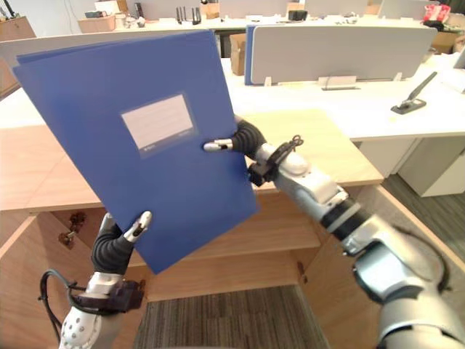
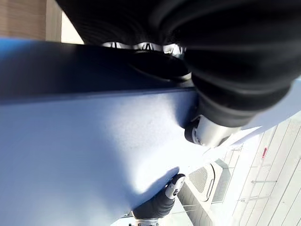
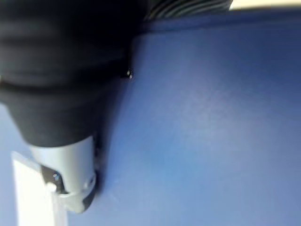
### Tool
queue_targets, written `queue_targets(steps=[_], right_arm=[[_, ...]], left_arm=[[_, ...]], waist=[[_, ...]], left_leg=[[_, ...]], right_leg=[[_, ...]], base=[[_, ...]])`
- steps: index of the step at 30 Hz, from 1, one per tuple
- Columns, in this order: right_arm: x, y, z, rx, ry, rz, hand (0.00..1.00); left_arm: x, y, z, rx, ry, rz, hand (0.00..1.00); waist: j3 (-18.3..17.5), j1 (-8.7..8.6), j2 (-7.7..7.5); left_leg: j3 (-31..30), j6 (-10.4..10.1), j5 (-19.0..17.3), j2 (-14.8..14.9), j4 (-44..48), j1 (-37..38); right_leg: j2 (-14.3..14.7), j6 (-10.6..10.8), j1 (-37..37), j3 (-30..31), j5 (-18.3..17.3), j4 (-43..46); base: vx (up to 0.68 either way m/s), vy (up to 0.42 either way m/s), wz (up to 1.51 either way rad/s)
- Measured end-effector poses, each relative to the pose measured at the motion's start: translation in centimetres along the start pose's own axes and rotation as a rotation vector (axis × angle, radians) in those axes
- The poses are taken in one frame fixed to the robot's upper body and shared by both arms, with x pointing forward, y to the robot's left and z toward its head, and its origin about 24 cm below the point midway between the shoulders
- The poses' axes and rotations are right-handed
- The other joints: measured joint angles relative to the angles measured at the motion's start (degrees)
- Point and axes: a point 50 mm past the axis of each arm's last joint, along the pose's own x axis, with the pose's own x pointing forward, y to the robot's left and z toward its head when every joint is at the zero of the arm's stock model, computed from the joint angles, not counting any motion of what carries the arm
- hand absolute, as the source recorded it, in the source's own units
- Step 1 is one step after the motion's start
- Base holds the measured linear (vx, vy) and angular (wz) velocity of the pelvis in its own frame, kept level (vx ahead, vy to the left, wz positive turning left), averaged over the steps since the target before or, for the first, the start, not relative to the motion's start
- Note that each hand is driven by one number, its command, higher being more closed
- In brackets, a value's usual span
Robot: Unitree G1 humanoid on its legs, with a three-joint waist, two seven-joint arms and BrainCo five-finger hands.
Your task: Walk over to the cabinet, pick up the folder, carry it to the office cabinet, place the folder inside the office cabinet, then close the office cabinet door
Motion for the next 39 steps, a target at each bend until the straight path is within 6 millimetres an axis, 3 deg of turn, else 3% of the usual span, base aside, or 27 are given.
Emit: queue_targets(steps=[5, 6, 11, 12, 20, 26, 29, 32, 36, 39], right_arm=[[-1.4, -0.5, -1.4, 0.029, 0.142, 0.054, 0.00], [-1.5, -0.5, -1.6, 0.032, 0.152, 0.059, 1.00], [-2.7, -0.8, -1.5, 0.027, 0.191, 0.083, 1.00], [-2.8, -0.8, -1.4, 0.026, 0.192, 0.085, 1.00], [-3.2, -1.4, -0.4, 0.022, 0.178, 0.086, 1.00], [-3.0, -1.1, 1.6, -0.073, 0.136, 0.139, 1.00], [-2.9, -0.1, 3.0, -0.212, 0.080, 0.182, 1.00], [-3.1, 1.7, 3.5, -0.280, -0.054, 0.183, 1.00], [-3.0, 2.9, 4.0, -0.255, -0.224, 0.115, 1.00], [-3.9, 2.6, 5.6, -0.307, -0.372, -0.010, 1.00]], left_arm=[[-0.1, 0.3, 0.0, 0.057, 0.021, -0.051, 1.00], [-0.1, 0.3, 0.0, 0.062, 0.023, -0.057, 1.00], [0.3, 0.4, 0.3, 0.093, 0.017, -0.099, 1.00], [0.3, 0.4, 0.3, 0.093, 0.015, -0.101, 0.00], [0.4, -0.5, 0.6, 0.027, -0.001, -0.234, 0.00], [-0.7, -2.2, -1.0, -0.075, 0.111, -0.436, 0.00], [-1.6, -2.2, -2.9, -0.124, 0.233, -0.497, 0.00], [-3.1, -2.1, -6.5, -0.302, 0.442, -0.487, 0.00], [-6.2, -1.1, -11.1, -0.486, 0.747, -0.356, 0.00], [-7.8, -0.5, -13.5, -0.612, 0.853, -0.195, 0.00]], waist=[[-0.02, 0.21, -0.06], [-0.02, 0.21, -0.07], [-0.15, 0.88, -0.25], [-0.15, 0.90, -0.25], [-0.17, 1.18, -0.26], [-0.16, 0.90, -0.26], [-0.16, 0.44, -0.25], [-0.16, -0.38, -0.24], [-0.11, -1.69, -0.25], [0.06, -1.90, -0.29]], left_leg=[[0.05, -0.01, -0.01, -0.02, -0.03, -0.03], [0.06, -0.01, -0.01, -0.02, -0.03, -0.04], [0.06, -0.02, 0.00, 0.00, -0.01, -0.07], [0.06, -0.02, 0.00, 0.00, 0.00, -0.07], [0.16, -0.04, 0.00, 0.00, 0.00, -0.07], [0.40, -0.08, -0.03, 0.03, -0.01, 0.02], [0.72, -0.09, -0.04, 0.01, -0.03, 0.00], [1.22, -0.08, -0.04, -0.04, -0.10, 0.00], [1.83, -0.07, -0.03, -0.03, -0.18, -0.02], [2.33, -0.05, -0.02, -0.06, -0.36, -0.12]], right_leg=[[0.11, 0.00, -0.02, 0.01, 0.00, 0.00], [0.11, 0.00, -0.03, 0.01, 0.00, 0.00], [0.15, 0.00, -0.04, 0.01, -0.01, 0.02], [0.15, 0.00, -0.04, 0.01, 0.00, 0.02], [0.15, 0.00, -0.11, 0.09, 0.00, 0.03], [0.19, -0.01, -0.20, 0.30, 0.00, 0.05], [0.18, -0.01, -0.58, 0.69, 0.00, 0.23], [0.15, 0.00, -1.04, 1.20, 0.00, 0.63], [0.20, 0.00, -1.61, 1.81, -0.01, 1.02], [0.24, 0.01, -2.26, 2.49, -0.01, 1.41]], base=[[0.00, 0.000, 0.00], [0.00, 0.000, 0.00], [0.00, 0.000, 0.00], [0.00, 0.000, 0.00], [0.00, 0.000, 0.00], [0.00, 0.000, 0.00], [0.00, 0.000, -0.07], [0.00, 0.007, -0.09], [-0.02, 0.019, -0.07], [-0.01, 0.020, -0.11]])
